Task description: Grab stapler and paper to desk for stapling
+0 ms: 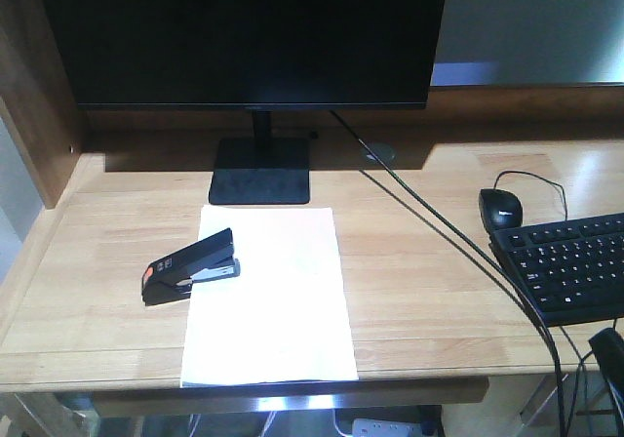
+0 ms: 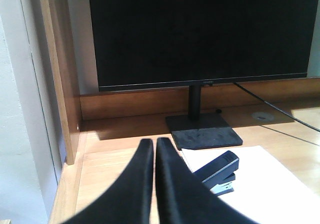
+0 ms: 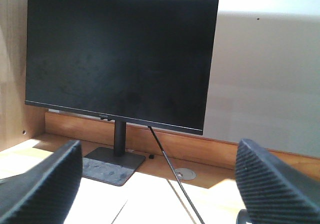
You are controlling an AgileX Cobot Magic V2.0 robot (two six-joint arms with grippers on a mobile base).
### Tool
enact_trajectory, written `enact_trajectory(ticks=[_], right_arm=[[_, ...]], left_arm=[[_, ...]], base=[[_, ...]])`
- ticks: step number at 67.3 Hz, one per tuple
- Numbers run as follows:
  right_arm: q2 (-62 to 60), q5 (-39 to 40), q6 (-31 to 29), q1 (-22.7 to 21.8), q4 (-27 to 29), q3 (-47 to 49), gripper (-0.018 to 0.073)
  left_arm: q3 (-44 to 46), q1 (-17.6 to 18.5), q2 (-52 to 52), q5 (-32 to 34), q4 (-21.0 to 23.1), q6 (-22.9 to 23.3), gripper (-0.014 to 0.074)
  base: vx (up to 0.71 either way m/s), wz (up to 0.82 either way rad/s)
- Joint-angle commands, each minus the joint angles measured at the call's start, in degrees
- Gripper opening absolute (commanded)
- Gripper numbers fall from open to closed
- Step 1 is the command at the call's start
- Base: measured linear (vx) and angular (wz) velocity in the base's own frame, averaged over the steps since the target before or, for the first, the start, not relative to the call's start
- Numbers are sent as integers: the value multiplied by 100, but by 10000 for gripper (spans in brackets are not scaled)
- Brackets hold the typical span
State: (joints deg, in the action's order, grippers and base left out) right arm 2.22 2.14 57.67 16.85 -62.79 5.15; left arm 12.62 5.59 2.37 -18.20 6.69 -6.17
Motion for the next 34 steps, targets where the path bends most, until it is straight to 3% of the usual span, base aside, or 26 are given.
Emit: enact_trajectory(ticks=[1,8,15,25,31,34], right_arm=[[55,141,-21,-29,-31,167,581],[55,102,101,-29,-10,167,552],[55,89,101,-29,-10,167,451],[55,34,83,-29,-34,167,185],[55,26,83,-29,-34,167,-19],[55,6,83,-29,-34,167,-15]], left_arm=[[129,14,58,398,70,56,-7],[129,14,58,398,70,56,-7],[129,14,58,398,70,56,-7],[129,14,58,398,70,56,-7],[129,14,58,398,70,56,-7],[129,14,58,398,70,56,-7]], base=[[0,0],[0,0],[0,0],[0,0],[0,0],[0,0]])
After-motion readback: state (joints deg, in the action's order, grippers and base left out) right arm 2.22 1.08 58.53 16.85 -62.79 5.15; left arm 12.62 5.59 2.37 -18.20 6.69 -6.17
